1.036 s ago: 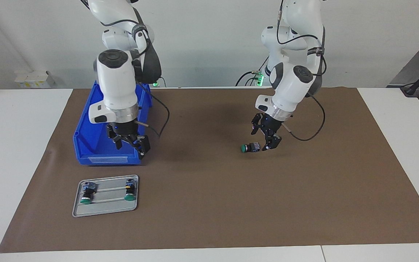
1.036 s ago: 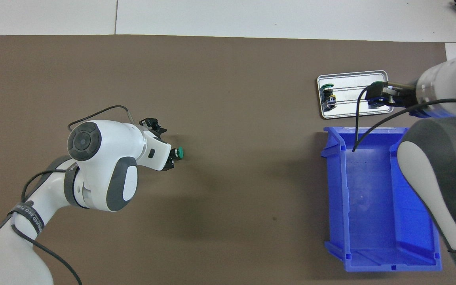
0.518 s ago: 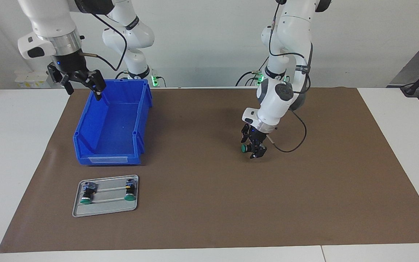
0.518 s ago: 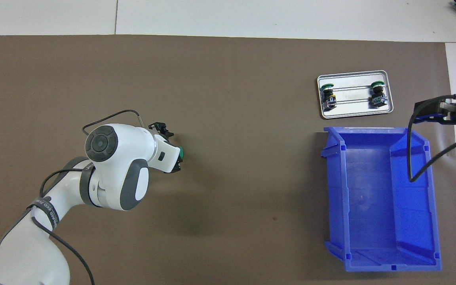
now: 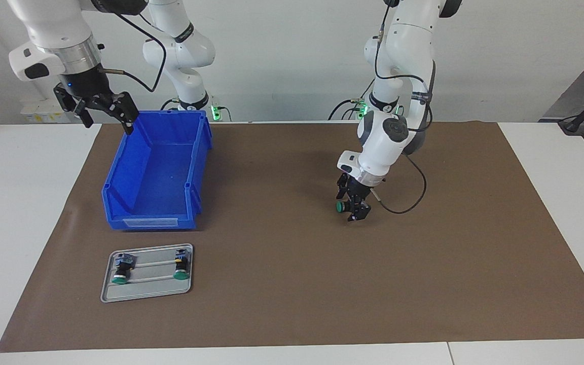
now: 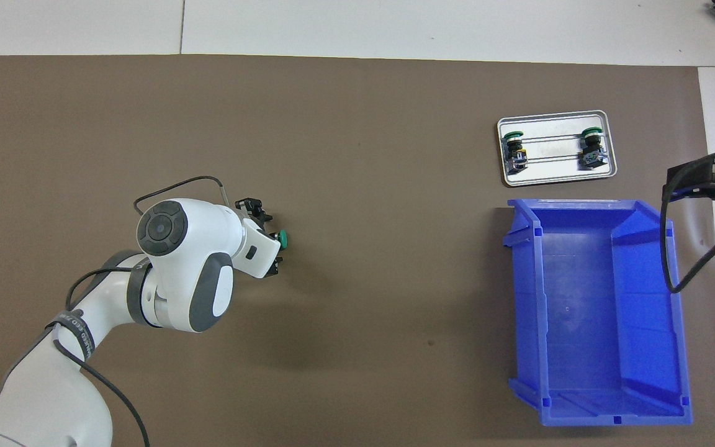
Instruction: Place and press button with both arms
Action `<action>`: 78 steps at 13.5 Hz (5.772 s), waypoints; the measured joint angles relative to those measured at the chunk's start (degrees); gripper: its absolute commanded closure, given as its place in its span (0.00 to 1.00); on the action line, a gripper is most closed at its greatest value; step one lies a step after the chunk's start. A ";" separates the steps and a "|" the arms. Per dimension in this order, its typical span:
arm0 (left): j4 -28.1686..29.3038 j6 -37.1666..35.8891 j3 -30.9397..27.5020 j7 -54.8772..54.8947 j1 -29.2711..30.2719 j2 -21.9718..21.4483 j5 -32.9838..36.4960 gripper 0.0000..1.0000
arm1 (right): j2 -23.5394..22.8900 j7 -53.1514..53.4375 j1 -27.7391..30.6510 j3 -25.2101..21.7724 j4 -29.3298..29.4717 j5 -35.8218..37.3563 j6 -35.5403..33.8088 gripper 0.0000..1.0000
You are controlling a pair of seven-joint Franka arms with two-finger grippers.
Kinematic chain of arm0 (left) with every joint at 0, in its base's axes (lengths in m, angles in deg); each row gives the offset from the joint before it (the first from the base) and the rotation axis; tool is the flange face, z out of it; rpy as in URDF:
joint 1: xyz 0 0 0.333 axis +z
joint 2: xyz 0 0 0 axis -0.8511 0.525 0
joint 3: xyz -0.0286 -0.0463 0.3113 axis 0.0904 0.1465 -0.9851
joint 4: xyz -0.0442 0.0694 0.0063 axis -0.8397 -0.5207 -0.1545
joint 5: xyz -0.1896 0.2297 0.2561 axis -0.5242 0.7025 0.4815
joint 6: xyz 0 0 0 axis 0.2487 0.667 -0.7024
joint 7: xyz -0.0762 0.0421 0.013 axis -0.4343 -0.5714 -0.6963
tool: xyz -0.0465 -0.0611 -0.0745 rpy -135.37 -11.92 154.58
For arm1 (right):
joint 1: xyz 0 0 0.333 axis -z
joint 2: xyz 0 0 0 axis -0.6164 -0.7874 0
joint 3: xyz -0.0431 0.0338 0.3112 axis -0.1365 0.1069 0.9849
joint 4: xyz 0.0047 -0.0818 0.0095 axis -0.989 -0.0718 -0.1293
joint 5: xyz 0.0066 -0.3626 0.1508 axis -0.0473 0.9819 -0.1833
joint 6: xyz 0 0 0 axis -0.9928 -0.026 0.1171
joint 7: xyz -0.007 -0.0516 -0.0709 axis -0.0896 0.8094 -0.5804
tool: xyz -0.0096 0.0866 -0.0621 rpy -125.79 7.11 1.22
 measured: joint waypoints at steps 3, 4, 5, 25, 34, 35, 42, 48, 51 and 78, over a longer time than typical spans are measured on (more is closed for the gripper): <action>0.32 0.56 0.02 0.61 0.00 0.00 0.00 0.35 | 0.02 -2.39 0.83 -0.12 -0.38 0.02 -0.12 0.00; 0.32 0.75 0.05 0.65 -0.01 -0.07 0.00 0.45 | 0.03 -3.56 0.88 -0.17 -0.44 0.03 0.34 0.00; 0.32 0.89 0.06 0.70 -0.01 -0.23 0.00 0.53 | 0.04 -3.97 0.88 -0.17 -0.59 0.05 0.89 0.00; -2.65 -1.77 -0.19 21.42 2.09 0.24 -43.19 0.95 | 1.92 -1.93 2.06 0.66 -5.50 0.03 6.36 0.00; -3.50 -22.07 -0.15 37.57 12.95 -2.00 -64.62 0.79 | 2.01 -1.88 2.01 0.75 -5.86 0.02 6.23 0.00; -2.90 -22.60 -0.19 39.50 12.97 -2.21 -65.29 0.77 | 2.01 -1.88 1.99 0.85 -5.87 0.02 6.23 0.00; 4.69 -34.71 -0.42 58.03 16.60 -3.08 -75.81 0.73 | 2.04 -1.88 1.97 1.20 -6.06 0.02 6.88 0.00; 9.78 -43.15 -0.56 68.01 19.63 -1.82 -76.70 0.71 | 2.19 -1.88 1.97 1.20 -6.86 0.02 6.88 0.00; 9.83 -49.22 -0.69 72.94 22.52 2.62 -76.83 0.69 | 2.39 -1.88 1.97 1.20 -7.23 0.02 6.87 0.00; 9.93 -53.87 -0.24 86.27 22.56 10.19 -76.91 0.44 | 3.14 -1.88 1.97 1.20 -8.54 0.02 6.87 0.00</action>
